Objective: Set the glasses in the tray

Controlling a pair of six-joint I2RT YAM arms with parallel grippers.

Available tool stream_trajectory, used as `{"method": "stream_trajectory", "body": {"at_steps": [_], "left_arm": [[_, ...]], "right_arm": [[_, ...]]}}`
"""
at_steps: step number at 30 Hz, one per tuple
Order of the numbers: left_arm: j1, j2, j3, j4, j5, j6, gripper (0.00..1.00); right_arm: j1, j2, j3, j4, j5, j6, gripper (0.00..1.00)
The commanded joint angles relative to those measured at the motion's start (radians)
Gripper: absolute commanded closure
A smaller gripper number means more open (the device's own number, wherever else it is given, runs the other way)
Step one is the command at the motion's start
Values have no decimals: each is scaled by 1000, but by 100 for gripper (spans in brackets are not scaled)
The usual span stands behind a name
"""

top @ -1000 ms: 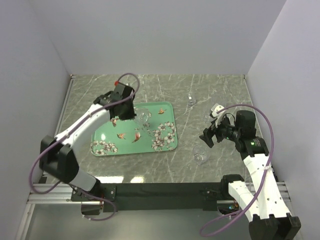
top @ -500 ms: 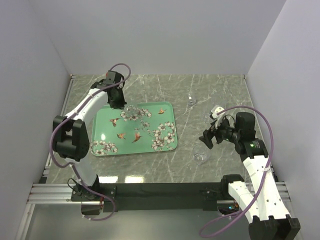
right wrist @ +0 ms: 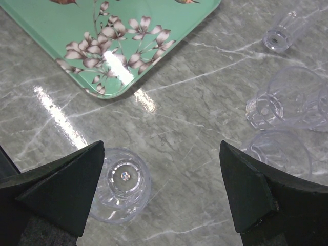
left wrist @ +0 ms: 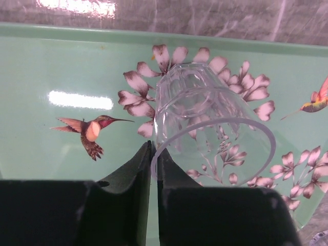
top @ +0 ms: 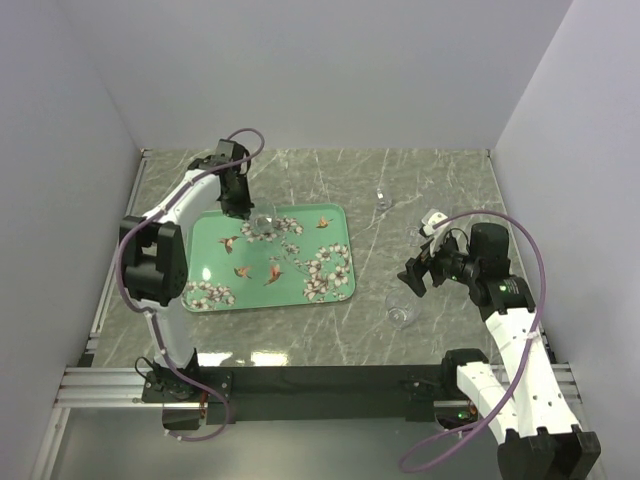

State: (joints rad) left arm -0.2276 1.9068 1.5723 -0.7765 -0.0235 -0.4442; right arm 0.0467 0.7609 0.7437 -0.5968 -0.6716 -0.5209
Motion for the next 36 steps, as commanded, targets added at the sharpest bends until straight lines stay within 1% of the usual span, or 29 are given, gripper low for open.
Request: {"method": "stream_trajectory", "body": {"at_steps": [1, 3, 4, 6, 7, 9, 10, 12, 13, 16, 20, 21, 23, 24, 26, 27, 29, 33, 34, 35, 36], "left_arm": [[5, 11, 61, 5, 31, 25, 85], [5, 23, 69, 0, 31, 25, 73], [4, 27, 72, -1, 33, 25, 61], [5, 26, 74, -1, 33, 24, 49], [4, 21, 74, -1, 34, 22, 41], [4, 14, 81, -4, 36, 19, 34], [5, 0, 84, -6, 39, 21, 29], [5, -20, 92, -4, 45, 22, 23], [5, -46, 92, -6, 49, 22, 17], [5, -116, 81, 2, 53, 22, 8], [5, -227, 11, 22, 43, 6, 4], [5, -253, -7, 28, 40, -1, 4], [5, -330, -59, 51, 31, -13, 4], [5, -357, -78, 60, 27, -13, 4], [5, -432, -122, 71, 27, -11, 3], [5, -457, -138, 86, -7, -13, 2], [5, -535, -184, 100, -29, -8, 2], [5, -658, -253, 128, -39, -22, 1], [5, -708, -268, 143, -42, -25, 1], [5, -732, -299, 152, -49, -31, 1], [5, -756, -314, 163, -53, -36, 1]], "right_arm": [[-8, 5, 16, 34, -8, 5, 1], [-8, 9, 17, 34, -8, 4, 1], [-8, 11, 19, 32, -8, 2, 1], [-7, 15, 23, 31, -6, -1, 1], [-10, 17, 25, 29, -8, -2, 1], [-8, 23, 34, 25, 0, -7, 1], [-8, 26, 39, 25, 3, -8, 1], [-7, 35, 57, 26, 27, 2, 1], [-8, 40, 66, 26, 35, 13, 1], [-11, 63, 109, 29, 64, 65, 1], [-27, 93, 160, 68, 124, 186, 1], [-31, 112, 164, 87, 147, 250, 1], [-41, 130, 172, 110, 252, 327, 1], [-42, 153, 180, 118, 286, 393, 1], [-79, 181, 195, 108, 358, 433, 3], [-99, 208, 200, 95, 383, 470, 4], [-119, 239, 210, 83, 456, 507, 6], [-183, 325, 218, 54, 503, 610, 11], [-212, 339, 218, 49, 498, 622, 12], [-225, 351, 220, 45, 486, 631, 15], [-237, 374, 220, 42, 469, 647, 17]]}}
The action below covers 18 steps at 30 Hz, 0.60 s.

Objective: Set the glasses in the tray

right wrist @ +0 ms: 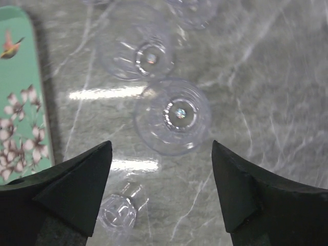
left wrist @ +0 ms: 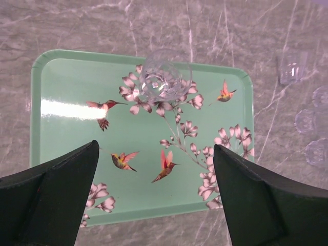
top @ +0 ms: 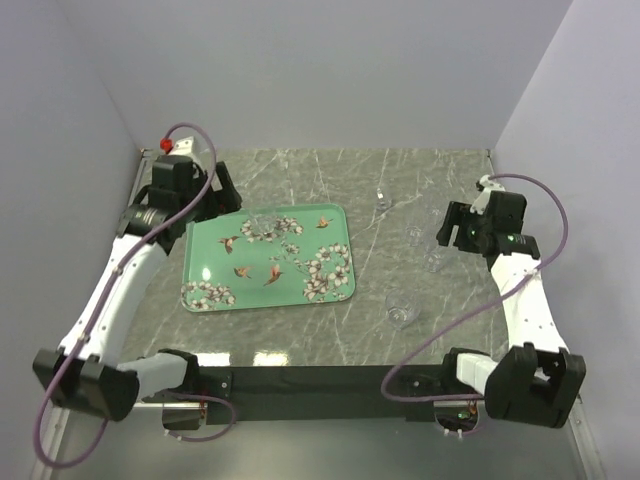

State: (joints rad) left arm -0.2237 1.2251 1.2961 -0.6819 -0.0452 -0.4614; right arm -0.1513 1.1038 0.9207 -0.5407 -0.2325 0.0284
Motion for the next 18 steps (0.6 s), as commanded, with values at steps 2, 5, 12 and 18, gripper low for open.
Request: {"method": "stream_trajectory", "body": {"at_steps": [2, 5, 12, 18], "left_arm": [[1, -133, -84, 94, -41, -25, 0], [1, -187, -127, 117, -50, -33, 1], [1, -230, -176, 131, -36, -46, 1], [1, -256, -193, 139, -24, -63, 1]], "right_arm": [[-65, 54, 41, -15, 16, 108, 20], [-86, 103, 46, -16, 1, 122, 27], [-97, 226, 64, 14, -10, 154, 39], [-97, 297, 63, 45, 22, 165, 47]]}}
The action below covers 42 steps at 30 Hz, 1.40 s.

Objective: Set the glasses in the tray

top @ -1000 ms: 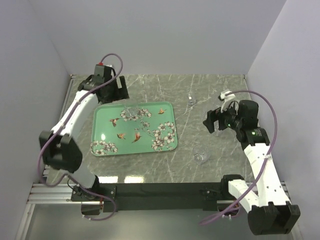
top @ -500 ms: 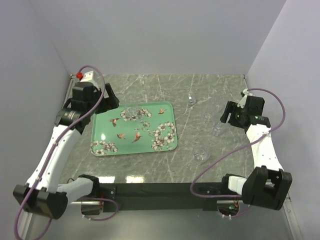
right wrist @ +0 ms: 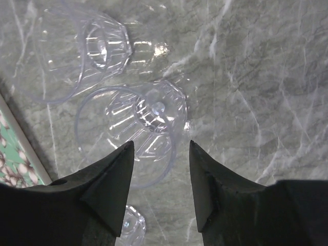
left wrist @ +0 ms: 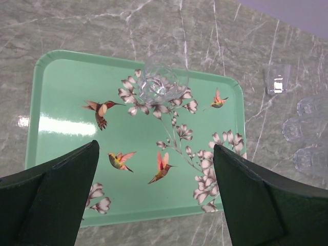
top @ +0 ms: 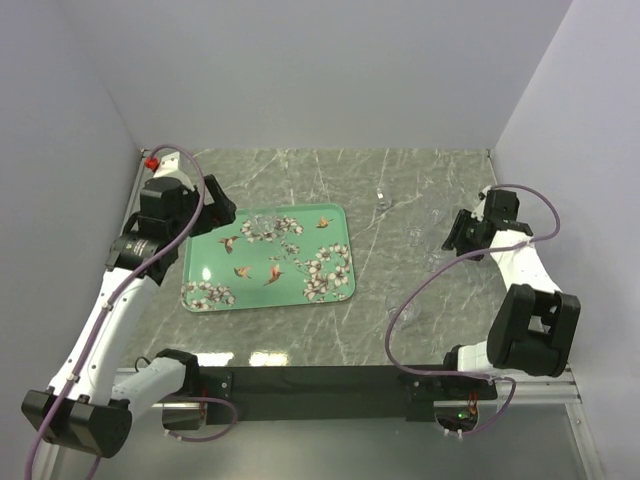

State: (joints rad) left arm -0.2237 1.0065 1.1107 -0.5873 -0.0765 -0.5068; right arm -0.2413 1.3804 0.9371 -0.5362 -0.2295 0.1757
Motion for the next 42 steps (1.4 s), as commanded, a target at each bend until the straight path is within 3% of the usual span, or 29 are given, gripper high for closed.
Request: {"method": "stream_trajectory", "body": {"at_steps": [1, 6, 14, 22, 25, 30, 34, 42], "left_arm": [[1, -46, -11, 46, 7, -21, 1], [1, -71, -25, 52, 6, -30, 1], [1, -94, -38, 69, 4, -33, 0], [1, -106, -49, 87, 4, -36, 1], [1, -112, -61, 93, 4, -39, 1], [1, -114, -78, 103, 11, -44, 1], [1, -120, -86, 109, 11, -41, 1], [1, -129, -103, 110, 9, -42, 0]], "right_arm": [[-7, 28, 46, 41, 24, 19, 49], [-7, 72, 46, 50, 50, 5, 62], [-7, 29, 22, 74, 76, -7, 99], [-6, -88, 20, 79, 70, -99, 100], [-6, -127, 44, 42, -29, -197, 100], [7, -145, 114, -90, -333, -358, 100], [71, -136, 175, -134, -419, -444, 100], [309, -14, 310, -168, -412, -495, 100]]}}
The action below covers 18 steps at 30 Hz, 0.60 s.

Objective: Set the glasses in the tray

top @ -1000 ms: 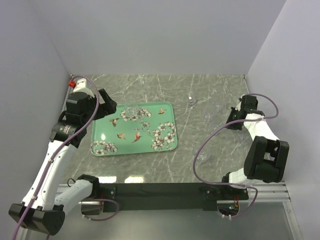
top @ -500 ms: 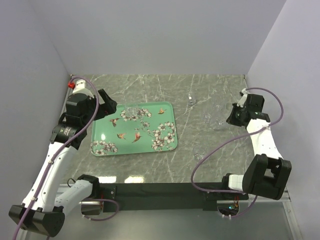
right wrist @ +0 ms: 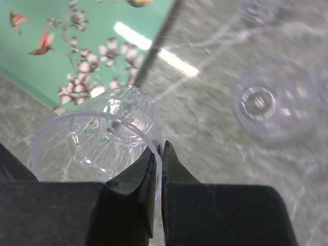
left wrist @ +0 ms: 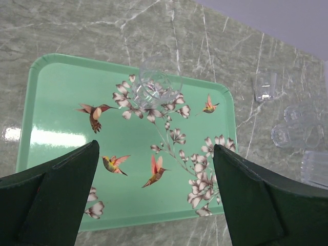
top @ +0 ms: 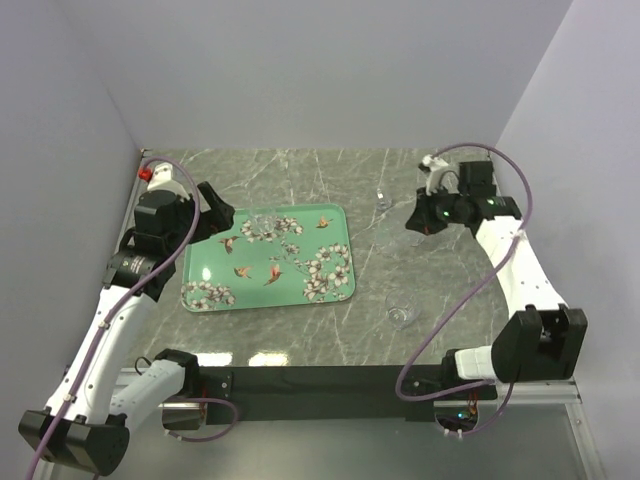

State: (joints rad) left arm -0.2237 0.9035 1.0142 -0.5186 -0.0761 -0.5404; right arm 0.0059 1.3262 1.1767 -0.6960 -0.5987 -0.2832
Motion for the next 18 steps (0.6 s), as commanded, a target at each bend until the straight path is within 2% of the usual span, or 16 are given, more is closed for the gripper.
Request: {"method": "stream_trajectory", "body": {"at_steps": [1, 7, 18], "left_arm": [[1, -29, -9, 43, 7, -13, 1], [1, -66, -25, 31, -2, -33, 1], [1, -129, -63, -4, -27, -98, 1]], "right_arm": [[80, 77, 104, -5, -29, -27, 100], [232, 230, 241, 33, 80, 41, 100], [364, 510, 500, 84, 266, 153, 100]]}}
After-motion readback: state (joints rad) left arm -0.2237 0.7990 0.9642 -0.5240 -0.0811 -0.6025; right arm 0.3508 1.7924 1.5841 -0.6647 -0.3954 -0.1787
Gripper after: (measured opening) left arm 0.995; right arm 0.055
